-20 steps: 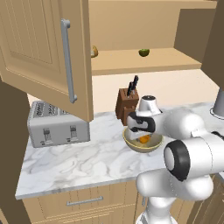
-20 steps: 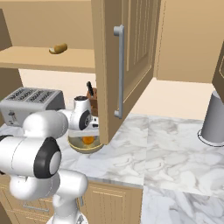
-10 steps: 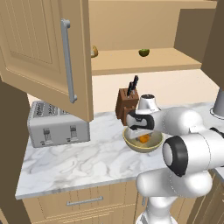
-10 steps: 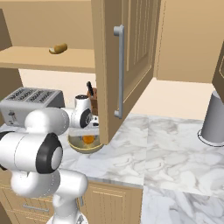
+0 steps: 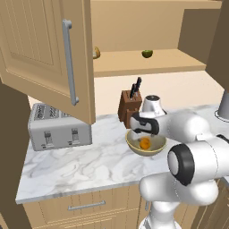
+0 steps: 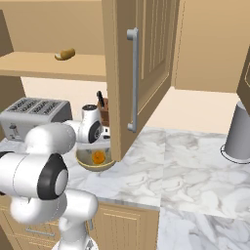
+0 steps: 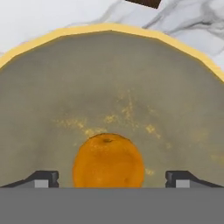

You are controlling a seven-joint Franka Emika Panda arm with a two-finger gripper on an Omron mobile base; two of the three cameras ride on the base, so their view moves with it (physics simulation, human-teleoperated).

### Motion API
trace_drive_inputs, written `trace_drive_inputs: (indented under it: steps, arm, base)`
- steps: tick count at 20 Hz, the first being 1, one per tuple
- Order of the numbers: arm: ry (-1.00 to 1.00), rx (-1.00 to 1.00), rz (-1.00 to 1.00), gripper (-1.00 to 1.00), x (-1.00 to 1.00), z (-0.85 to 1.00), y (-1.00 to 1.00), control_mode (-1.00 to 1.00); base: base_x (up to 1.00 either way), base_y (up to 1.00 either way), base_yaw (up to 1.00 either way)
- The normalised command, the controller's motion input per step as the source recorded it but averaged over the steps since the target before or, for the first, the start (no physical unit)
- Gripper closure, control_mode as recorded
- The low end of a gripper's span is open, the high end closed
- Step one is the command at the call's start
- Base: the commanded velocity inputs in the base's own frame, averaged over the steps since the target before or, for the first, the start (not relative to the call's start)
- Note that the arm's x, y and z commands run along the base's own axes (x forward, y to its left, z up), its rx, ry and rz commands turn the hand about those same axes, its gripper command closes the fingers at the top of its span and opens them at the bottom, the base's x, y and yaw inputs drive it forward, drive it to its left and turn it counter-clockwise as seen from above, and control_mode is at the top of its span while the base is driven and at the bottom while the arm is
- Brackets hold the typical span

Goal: Open the cabinet. Pick the orange and kiwi from the cabinet and place them into the bowl. Then close the cabinet.

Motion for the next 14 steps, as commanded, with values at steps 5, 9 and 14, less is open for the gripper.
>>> trace_drive_inputs:
  steps: [5,9,14]
  arm:
    - [-0.12,0.0,-0.02,-1.0,-0.07,0.43,0.0,-1.0]
    - [-0.08,0.0,-0.04,-1.0,-0.31,0.58,0.0,-1.0]
    - [-0.04,0.0,-0.07,-1.0,-0.36,0.67,-0.02,-1.0]
  base:
    - [0.0,0.0,0.0]
    - [0.0,0.0,0.0]
    - [0.0,0.0,0.0]
